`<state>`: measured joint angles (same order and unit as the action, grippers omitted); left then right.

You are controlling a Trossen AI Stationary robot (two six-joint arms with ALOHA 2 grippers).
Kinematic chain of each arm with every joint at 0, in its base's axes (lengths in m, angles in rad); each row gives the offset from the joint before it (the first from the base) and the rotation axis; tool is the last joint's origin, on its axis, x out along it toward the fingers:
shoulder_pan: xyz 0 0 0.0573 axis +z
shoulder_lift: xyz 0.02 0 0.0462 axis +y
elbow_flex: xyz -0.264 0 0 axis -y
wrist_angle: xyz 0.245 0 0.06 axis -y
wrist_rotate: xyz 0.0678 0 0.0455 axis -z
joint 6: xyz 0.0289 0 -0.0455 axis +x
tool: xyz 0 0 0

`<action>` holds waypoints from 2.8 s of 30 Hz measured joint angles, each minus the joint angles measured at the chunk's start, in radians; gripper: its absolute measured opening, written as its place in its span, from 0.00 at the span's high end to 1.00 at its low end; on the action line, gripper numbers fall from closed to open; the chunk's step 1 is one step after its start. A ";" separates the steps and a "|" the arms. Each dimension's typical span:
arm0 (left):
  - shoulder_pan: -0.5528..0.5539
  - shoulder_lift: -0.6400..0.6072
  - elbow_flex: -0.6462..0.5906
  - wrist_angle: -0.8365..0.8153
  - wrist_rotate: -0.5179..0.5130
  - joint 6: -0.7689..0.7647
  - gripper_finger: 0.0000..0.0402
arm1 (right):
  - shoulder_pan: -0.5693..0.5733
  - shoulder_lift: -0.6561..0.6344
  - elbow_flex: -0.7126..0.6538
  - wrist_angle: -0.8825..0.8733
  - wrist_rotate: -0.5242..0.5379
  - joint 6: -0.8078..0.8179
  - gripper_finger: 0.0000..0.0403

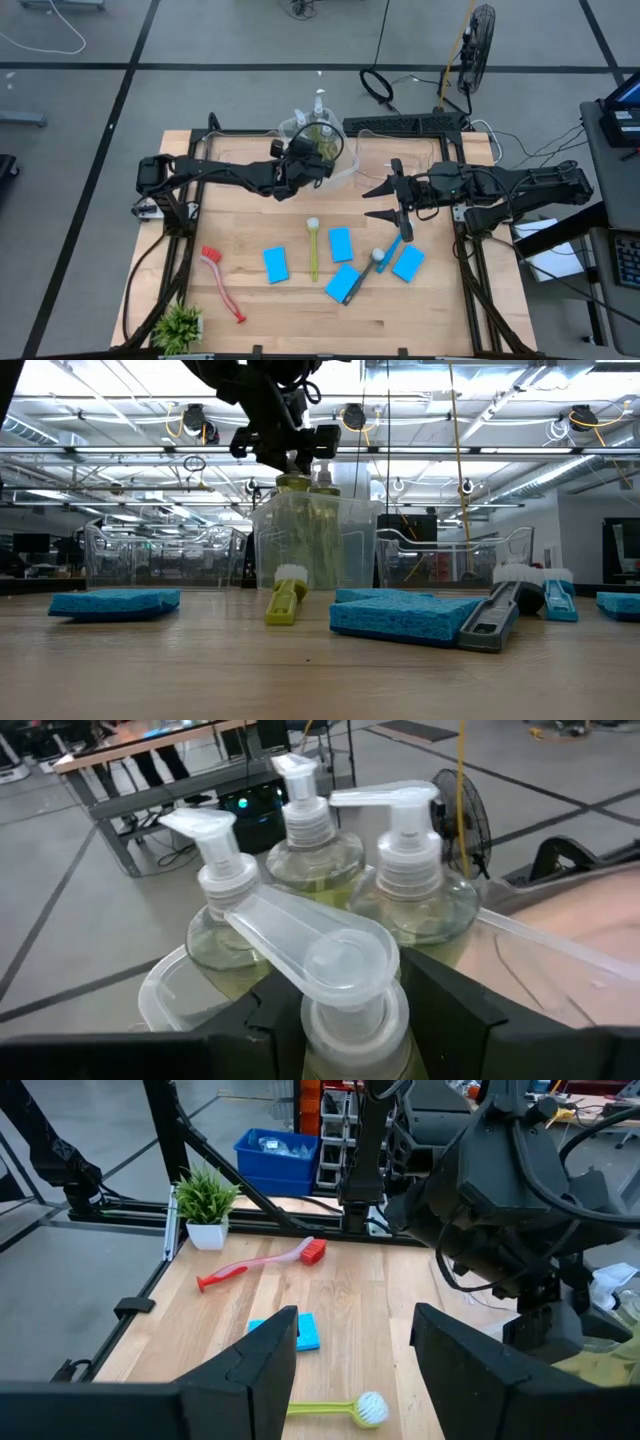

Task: Pick & Place Kitchen Sink Supplies
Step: Put the liquid dishwashing soap into the middle transparent bin, then put the red toilet brush into the right transparent bin

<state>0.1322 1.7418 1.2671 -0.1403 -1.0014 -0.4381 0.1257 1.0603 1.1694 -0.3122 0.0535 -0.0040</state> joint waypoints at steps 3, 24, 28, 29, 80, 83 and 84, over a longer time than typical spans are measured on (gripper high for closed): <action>-0.009 -0.011 0.000 0.019 0.004 0.039 0.59 | 0.000 0.000 0.000 0.000 -0.002 0.000 0.54; -0.171 -0.319 0.001 0.016 0.058 0.220 0.15 | 0.000 0.000 0.000 -0.018 -0.003 -0.011 0.54; -0.273 -0.367 0.001 -0.062 0.094 0.180 0.13 | 0.000 -0.005 0.000 -0.055 -0.003 -0.041 0.54; -0.301 -0.375 0.000 -0.107 0.096 0.151 0.13 | 0.000 -0.006 0.000 -0.065 -0.003 -0.049 0.54; -0.610 -0.052 -0.121 -0.973 1.229 -1.648 0.43 | 0.000 -0.120 0.000 -0.330 -0.007 -0.038 0.54; -0.655 -0.052 -0.121 -0.985 1.281 -1.725 0.45 | 0.000 -0.120 0.000 -0.330 -0.007 -0.044 0.54; -0.671 -0.052 -0.121 -0.985 1.295 -1.751 0.45 | 0.000 -0.120 0.000 -0.330 -0.007 -0.047 0.54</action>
<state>-0.5383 1.6894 1.1461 -1.1258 0.2936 -2.1890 0.1257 0.9405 1.1694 -0.6418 0.0467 -0.0509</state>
